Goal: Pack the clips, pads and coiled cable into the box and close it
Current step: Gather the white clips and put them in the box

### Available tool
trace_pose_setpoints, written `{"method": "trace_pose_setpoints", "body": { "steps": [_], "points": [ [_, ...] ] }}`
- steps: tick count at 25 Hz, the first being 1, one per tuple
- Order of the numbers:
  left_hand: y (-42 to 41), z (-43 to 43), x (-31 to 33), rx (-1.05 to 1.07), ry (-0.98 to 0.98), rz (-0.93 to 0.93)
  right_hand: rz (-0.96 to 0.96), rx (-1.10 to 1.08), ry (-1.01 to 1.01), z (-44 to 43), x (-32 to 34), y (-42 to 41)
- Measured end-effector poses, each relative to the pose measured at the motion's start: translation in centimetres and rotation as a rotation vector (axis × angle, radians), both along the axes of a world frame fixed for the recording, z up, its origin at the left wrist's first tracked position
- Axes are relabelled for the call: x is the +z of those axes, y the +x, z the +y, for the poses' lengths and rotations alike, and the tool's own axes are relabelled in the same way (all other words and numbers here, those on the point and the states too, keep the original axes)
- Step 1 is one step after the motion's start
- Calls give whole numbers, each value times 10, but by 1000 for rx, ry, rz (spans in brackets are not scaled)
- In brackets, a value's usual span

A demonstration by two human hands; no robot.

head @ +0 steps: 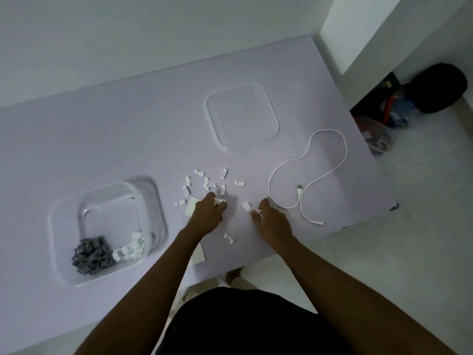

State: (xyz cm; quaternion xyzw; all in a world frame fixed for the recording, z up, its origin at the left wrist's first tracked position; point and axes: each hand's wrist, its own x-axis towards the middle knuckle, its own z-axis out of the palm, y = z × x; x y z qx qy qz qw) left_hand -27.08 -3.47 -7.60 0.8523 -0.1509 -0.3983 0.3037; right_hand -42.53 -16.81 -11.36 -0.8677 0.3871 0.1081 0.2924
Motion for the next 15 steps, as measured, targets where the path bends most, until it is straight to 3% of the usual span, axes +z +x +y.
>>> {"method": "trace_pose_setpoints", "body": {
  "steps": [7, 12, 15],
  "points": [
    [32, 28, 18, 156, -62, 8, -173, 44, 24, 9, 11, 15],
    [40, 58, 42, 328, -143, -30, 54, 122, -64, 18, 4, 32],
    [48, 92, 63, 434, -174, -154, 121, 112, -69, 24, 4, 43]
  ]
}}
